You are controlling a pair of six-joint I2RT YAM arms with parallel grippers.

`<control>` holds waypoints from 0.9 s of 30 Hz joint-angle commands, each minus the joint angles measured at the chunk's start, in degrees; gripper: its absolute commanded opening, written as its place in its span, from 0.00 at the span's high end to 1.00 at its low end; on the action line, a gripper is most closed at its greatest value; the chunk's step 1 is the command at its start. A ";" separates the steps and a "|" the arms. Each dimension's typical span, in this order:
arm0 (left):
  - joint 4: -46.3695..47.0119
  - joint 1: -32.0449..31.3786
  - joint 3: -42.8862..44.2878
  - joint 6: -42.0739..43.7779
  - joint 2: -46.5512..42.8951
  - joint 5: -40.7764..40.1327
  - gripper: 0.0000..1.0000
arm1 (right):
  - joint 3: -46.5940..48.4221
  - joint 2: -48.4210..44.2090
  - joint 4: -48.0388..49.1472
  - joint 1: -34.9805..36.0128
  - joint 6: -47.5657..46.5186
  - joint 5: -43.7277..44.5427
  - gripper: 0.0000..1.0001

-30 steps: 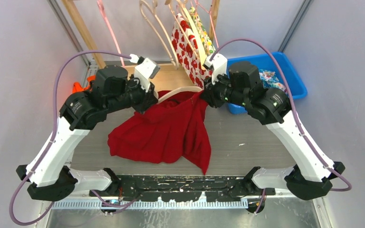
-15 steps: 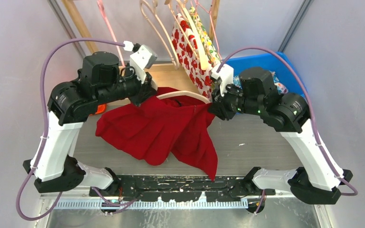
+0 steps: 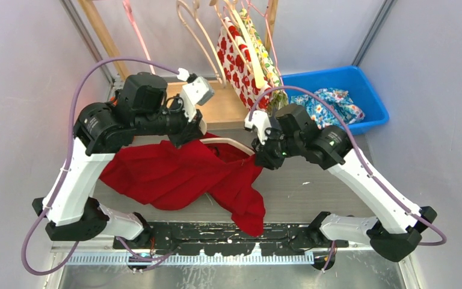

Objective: Place the skirt on the hanger

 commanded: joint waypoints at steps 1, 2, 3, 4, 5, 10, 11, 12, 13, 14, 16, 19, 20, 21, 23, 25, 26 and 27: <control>3.99 -4.34 -2.93 -0.76 1.03 11.65 0.98 | -1.95 -1.82 30.30 1.59 -4.03 -12.78 0.99; 4.20 -4.97 -3.46 -0.72 1.11 11.67 0.98 | -2.56 -1.81 32.20 1.58 -4.08 -13.11 0.99; 4.23 -5.54 -3.92 -0.68 1.18 11.74 0.98 | -3.19 -1.90 34.43 1.60 -3.99 -13.23 0.99; 4.30 -6.01 -4.36 -0.67 1.36 11.70 0.98 | -3.74 -1.94 36.26 1.60 -3.88 -13.53 0.99; 4.48 -6.51 -4.87 -0.63 1.53 11.77 0.98 | -4.31 -1.95 38.43 1.58 -3.72 -13.78 0.99; 6.01 -8.77 -7.36 -0.54 2.04 11.76 0.98 | -7.88 -1.91 50.79 1.58 -1.13 -16.08 0.99; 6.35 -9.05 -7.79 -0.50 2.07 11.83 0.98 | -8.34 -1.60 52.97 1.58 -0.32 -16.45 0.99; 6.67 -9.31 -8.10 -0.50 2.06 11.84 0.98 | -8.86 -1.19 54.87 1.58 0.61 -16.66 0.99; 6.83 -9.49 -8.38 -0.43 2.06 11.82 0.98 | -9.12 -0.50 55.98 1.54 1.25 -17.06 0.99; 7.10 -9.52 -8.64 -0.41 1.99 11.77 0.98 | -9.25 0.13 56.44 1.53 1.75 -17.15 0.99; 7.76 -9.50 -9.41 -0.41 1.33 11.84 0.99 | -10.55 0.97 57.54 1.45 2.78 -16.83 0.99; 8.89 -9.51 -10.78 -0.26 0.37 12.06 0.99 | -15.96 1.44 63.40 0.76 6.65 -17.72 0.99; 10.36 -9.51 -11.84 -0.15 -0.34 12.46 0.99 | -18.88 2.94 68.97 0.27 10.48 -19.73 0.99; 10.91 -9.46 -12.20 -0.07 -0.48 12.54 1.00 | -19.61 3.43 70.32 0.26 11.69 -20.82 0.99; 11.90 -9.45 -12.93 -0.06 -1.12 12.59 1.00 | -21.04 4.68 72.68 0.26 14.50 -23.46 0.99; 12.96 -9.48 -13.75 -0.06 -1.85 12.35 1.00 | -22.19 5.59 74.78 0.26 17.42 -26.39 0.98; 13.55 -9.48 -14.20 -0.08 -2.30 12.10 1.00 | -22.75 5.83 75.06 0.26 18.64 -28.01 0.97; 14.10 -9.45 -14.97 -0.06 -2.74 11.70 1.00 | -23.68 5.89 75.09 0.26 19.82 -28.52 0.95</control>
